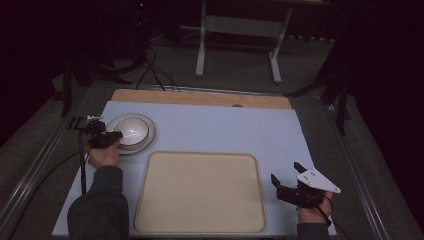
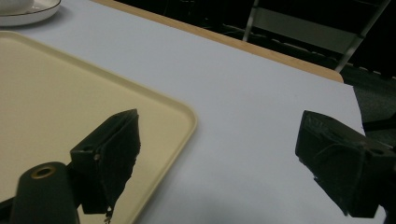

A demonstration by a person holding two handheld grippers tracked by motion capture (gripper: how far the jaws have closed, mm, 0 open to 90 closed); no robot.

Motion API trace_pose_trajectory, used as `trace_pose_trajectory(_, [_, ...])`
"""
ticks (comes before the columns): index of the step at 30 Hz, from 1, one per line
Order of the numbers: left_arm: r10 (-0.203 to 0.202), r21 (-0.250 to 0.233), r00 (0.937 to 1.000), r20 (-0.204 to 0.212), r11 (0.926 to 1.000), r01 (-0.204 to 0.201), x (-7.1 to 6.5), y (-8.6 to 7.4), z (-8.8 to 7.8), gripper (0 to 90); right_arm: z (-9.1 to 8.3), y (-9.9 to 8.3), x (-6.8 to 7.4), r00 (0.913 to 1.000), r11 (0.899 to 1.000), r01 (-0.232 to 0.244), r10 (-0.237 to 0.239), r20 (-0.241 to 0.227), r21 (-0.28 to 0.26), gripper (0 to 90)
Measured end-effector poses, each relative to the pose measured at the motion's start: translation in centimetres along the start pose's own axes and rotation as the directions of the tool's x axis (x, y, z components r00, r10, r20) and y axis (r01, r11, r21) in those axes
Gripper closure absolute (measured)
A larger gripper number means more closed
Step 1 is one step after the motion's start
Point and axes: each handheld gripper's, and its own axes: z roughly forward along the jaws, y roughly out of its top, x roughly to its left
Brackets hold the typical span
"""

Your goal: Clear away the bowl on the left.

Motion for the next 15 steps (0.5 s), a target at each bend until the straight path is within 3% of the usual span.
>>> trace_pose_trajectory(9, [-0.028,-0.006,0.9989,0.038,0.9996,0.028,0.3,0.0,-0.3,81.3,0.0,0.0,0.0,1.0,1.0,-0.004,0.004,0.005,0.001,13.5])
trace_pose_trajectory(15, [-0.068,-0.044,0.9931,0.095,0.9964,0.073,0.4,0.4,-1.7,81.4,0.0,0.0,-0.1,0.9999,1.0,-0.008,0.008,0.007,-0.003,13.5])
